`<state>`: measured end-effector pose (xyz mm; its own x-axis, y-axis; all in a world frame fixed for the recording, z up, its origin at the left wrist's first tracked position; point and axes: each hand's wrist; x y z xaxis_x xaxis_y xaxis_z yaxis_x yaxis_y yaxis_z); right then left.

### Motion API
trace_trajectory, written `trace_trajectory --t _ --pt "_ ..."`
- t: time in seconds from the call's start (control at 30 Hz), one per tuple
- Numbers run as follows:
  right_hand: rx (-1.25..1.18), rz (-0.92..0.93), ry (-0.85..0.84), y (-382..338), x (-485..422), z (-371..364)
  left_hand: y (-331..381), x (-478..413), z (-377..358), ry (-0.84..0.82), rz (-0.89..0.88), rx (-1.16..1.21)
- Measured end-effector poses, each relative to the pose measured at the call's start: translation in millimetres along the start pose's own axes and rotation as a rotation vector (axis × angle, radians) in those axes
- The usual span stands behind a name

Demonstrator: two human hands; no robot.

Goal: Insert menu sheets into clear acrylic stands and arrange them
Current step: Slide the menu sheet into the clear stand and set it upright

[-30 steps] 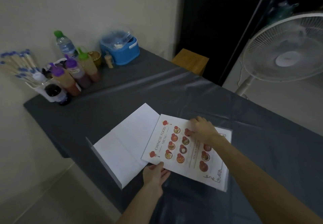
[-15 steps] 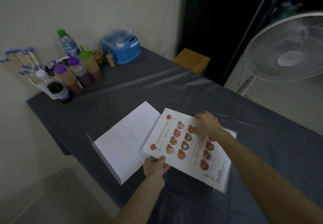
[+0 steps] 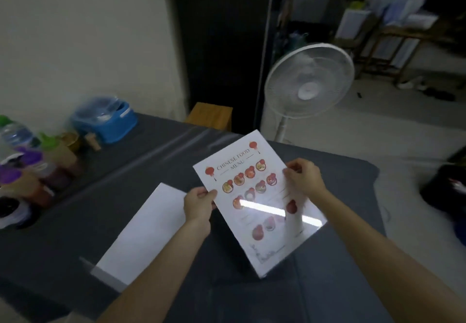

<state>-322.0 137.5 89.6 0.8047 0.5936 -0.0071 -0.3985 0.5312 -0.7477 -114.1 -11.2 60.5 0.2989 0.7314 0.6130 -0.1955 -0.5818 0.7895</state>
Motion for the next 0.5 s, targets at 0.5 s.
trace_trajectory --t 0.5 --pt "-0.236 -0.233 0.382 19.6 137.3 27.9 35.6 25.9 -30.7 -0.351 -0.596 -0.517"
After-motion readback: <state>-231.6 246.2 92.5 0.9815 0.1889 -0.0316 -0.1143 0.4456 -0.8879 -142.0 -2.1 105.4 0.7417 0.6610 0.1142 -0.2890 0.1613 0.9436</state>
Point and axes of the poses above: each hand's wrist, its own x-axis away from the middle knuckle, its own z-axis out of the back of the hand, y = z × x, and after that the axes turned 8 degrees about z, right-handed
